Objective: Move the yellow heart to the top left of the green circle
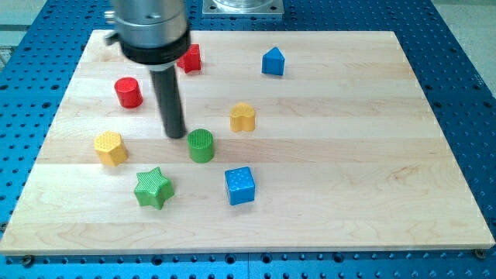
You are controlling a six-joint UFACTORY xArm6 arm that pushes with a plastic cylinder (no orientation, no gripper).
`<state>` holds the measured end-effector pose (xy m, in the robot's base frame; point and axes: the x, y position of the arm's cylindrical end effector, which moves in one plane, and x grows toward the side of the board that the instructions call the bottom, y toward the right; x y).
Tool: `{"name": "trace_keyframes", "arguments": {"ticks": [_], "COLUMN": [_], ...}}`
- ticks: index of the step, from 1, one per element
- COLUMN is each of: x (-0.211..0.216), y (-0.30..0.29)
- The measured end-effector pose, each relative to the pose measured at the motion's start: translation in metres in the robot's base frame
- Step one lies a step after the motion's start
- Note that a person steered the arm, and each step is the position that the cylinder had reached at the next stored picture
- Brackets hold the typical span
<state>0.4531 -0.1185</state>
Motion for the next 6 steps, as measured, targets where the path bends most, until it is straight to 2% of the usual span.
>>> {"name": "trace_keyframes", "arguments": {"ticks": [1,3,5,6], "x": [0.029,0.028,-0.019,-0.026], "y": [0.015,0.101,0.064,0.064]}}
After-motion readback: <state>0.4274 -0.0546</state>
